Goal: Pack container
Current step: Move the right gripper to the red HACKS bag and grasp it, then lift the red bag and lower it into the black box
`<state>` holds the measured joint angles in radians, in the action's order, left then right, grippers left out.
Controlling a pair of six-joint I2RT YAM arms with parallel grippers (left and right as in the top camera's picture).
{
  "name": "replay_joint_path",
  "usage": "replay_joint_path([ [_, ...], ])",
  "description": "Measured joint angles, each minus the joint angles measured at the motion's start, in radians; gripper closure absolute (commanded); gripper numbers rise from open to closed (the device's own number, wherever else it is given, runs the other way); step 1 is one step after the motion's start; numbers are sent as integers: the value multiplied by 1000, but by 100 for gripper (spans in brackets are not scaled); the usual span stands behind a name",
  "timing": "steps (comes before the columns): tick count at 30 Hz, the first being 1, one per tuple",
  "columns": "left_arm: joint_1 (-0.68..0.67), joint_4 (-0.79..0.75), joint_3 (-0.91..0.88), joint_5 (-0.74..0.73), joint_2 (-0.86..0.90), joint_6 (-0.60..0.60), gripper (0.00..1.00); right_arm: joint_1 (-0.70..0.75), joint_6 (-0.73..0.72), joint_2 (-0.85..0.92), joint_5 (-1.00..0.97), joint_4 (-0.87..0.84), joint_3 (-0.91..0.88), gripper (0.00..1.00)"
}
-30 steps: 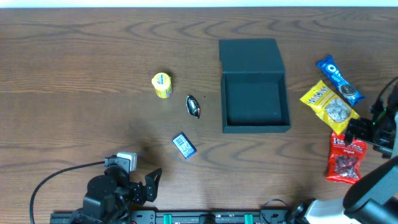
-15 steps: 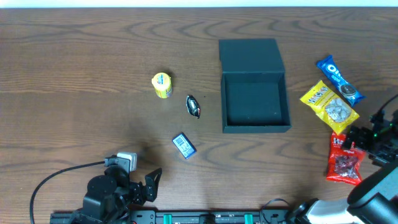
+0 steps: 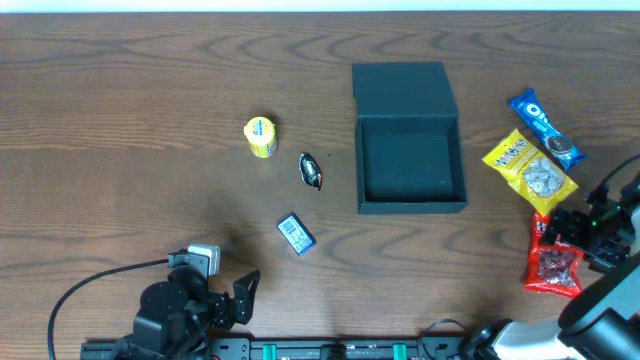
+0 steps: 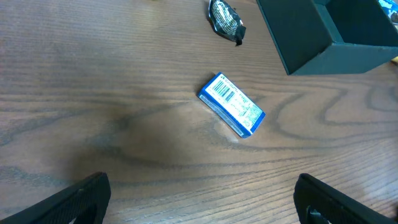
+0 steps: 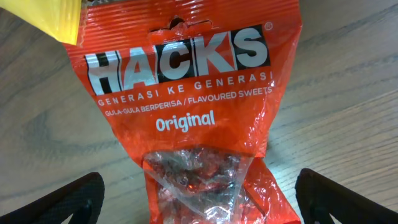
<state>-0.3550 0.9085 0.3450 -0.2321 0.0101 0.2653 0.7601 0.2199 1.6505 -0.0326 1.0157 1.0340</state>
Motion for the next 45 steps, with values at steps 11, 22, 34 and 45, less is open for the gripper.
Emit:
replay_joint_path([
  [11,0,0,0,0,0,0,5,0,-28,0,0,-57,-48,1],
  [22,0,0,0,0,0,0,5,0,-68,39,0,-109,-76,2],
  [34,0,0,0,0,0,0,5,1,-93,38,6,-125,-76,48],
  [45,0,0,0,0,0,0,5,1,-100,38,6,-126,-76,57],
])
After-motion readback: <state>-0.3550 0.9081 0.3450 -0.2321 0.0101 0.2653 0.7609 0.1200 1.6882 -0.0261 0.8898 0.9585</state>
